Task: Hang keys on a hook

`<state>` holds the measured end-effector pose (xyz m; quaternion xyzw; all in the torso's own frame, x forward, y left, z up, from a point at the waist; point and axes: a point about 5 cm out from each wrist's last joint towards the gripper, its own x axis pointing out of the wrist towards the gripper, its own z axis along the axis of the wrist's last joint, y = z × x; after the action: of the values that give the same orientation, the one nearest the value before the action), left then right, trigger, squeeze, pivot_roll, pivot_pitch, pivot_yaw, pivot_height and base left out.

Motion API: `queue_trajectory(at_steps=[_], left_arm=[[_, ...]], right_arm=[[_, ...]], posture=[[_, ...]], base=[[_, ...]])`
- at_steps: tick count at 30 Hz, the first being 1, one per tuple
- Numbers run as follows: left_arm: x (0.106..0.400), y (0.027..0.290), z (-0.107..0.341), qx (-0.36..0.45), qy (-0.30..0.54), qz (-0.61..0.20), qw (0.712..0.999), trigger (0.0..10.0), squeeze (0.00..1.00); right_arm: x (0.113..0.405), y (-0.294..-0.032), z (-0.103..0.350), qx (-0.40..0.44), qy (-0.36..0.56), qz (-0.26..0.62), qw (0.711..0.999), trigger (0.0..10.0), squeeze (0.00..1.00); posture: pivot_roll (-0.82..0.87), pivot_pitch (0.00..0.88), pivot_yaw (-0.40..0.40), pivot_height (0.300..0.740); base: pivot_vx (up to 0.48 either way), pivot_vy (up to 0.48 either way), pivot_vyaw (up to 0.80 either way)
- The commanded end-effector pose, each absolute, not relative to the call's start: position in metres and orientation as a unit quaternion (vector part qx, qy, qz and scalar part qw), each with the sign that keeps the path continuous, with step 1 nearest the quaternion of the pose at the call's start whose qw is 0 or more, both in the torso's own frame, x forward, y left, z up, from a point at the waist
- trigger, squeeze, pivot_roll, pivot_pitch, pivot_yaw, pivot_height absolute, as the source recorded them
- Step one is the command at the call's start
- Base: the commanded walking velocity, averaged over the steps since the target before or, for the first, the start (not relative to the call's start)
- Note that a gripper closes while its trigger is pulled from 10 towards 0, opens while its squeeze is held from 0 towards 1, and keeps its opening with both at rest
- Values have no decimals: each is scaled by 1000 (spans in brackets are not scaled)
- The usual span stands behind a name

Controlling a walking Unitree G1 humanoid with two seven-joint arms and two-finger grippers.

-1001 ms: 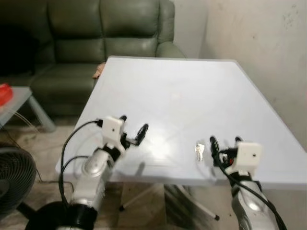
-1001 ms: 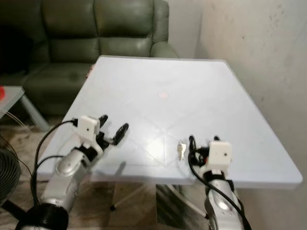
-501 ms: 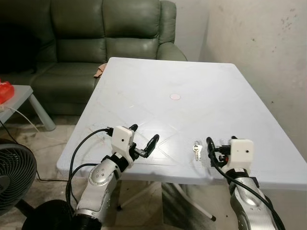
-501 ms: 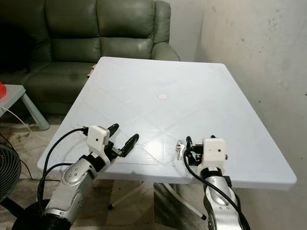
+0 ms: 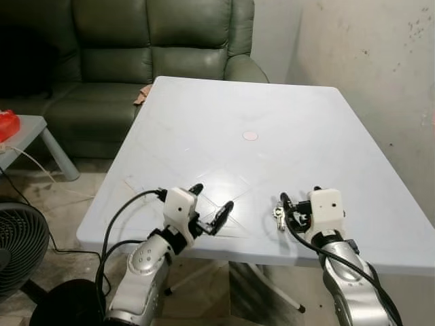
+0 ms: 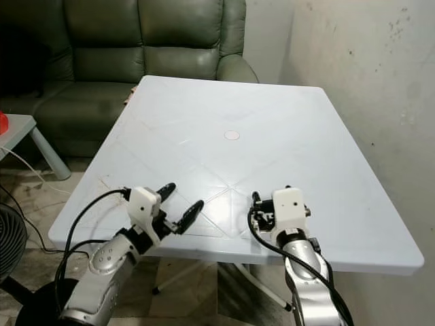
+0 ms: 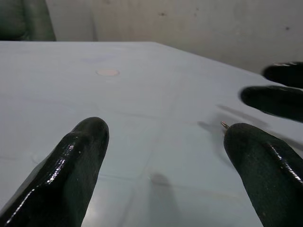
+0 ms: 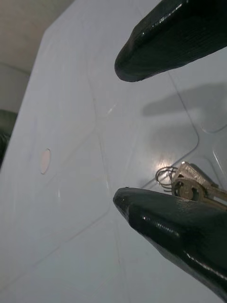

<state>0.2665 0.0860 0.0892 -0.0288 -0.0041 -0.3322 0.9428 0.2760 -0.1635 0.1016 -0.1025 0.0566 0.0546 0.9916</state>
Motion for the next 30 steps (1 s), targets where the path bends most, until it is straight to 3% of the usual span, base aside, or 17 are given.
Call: queue_trajectory(at_steps=[1, 14, 30], left_arm=[[265, 85, 93, -19, -8, -340, 940, 10000, 0], [254, 85, 95, -17, 1, -336, 942, 10000, 0], [250, 86, 95, -17, 8, -335, 942, 10000, 0]], right_arm=[[279, -161, 105, -110, 59, 62, 990, 10000, 0], [289, -141, 105, -89, 93, 60, 990, 10000, 0], [295, -138, 98, -97, 125, 24, 987, 10000, 0]], posture=[[-13, 0, -36, 732], [21, 0, -45, 732], [25, 0, -46, 732]], base=[[0, 0, 0], [0, 0, 0], [0, 0, 0]])
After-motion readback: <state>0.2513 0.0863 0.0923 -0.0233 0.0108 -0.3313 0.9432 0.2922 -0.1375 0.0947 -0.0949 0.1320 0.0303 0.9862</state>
